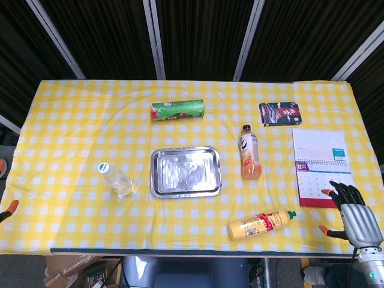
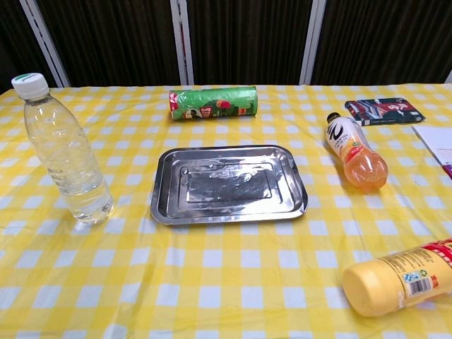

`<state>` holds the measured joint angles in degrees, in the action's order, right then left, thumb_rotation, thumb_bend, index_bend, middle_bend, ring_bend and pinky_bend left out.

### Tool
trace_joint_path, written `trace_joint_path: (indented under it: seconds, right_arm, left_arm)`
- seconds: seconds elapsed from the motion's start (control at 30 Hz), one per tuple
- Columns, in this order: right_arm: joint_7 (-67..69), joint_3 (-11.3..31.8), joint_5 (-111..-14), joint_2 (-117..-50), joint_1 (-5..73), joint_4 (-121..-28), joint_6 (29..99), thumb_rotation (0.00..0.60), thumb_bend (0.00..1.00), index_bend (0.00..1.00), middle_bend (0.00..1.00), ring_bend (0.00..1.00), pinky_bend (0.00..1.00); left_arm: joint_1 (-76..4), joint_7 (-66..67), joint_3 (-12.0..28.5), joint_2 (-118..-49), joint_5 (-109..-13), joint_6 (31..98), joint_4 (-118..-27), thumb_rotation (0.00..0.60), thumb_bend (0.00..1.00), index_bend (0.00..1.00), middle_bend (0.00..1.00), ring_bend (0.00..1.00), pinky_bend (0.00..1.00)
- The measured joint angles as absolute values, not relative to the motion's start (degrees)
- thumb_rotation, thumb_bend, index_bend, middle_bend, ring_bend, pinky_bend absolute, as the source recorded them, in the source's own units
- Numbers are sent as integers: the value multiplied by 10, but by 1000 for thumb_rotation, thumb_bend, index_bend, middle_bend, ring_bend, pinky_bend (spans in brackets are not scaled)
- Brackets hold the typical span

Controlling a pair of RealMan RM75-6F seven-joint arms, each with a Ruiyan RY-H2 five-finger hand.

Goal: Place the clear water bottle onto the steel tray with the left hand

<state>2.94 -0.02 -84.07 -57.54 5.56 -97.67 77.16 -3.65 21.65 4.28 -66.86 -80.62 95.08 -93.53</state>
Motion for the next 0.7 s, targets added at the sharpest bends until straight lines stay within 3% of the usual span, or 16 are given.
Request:
trace_joint_path:
  seconds: [0.7]
  right_arm:
    - [66, -5, -875, -558, 36, -985, 811, 600, 157, 239, 97, 61, 45]
  left_arm:
    - [-45, 172, 47, -674, -815, 918, -928, 600, 195, 75, 0, 0, 0]
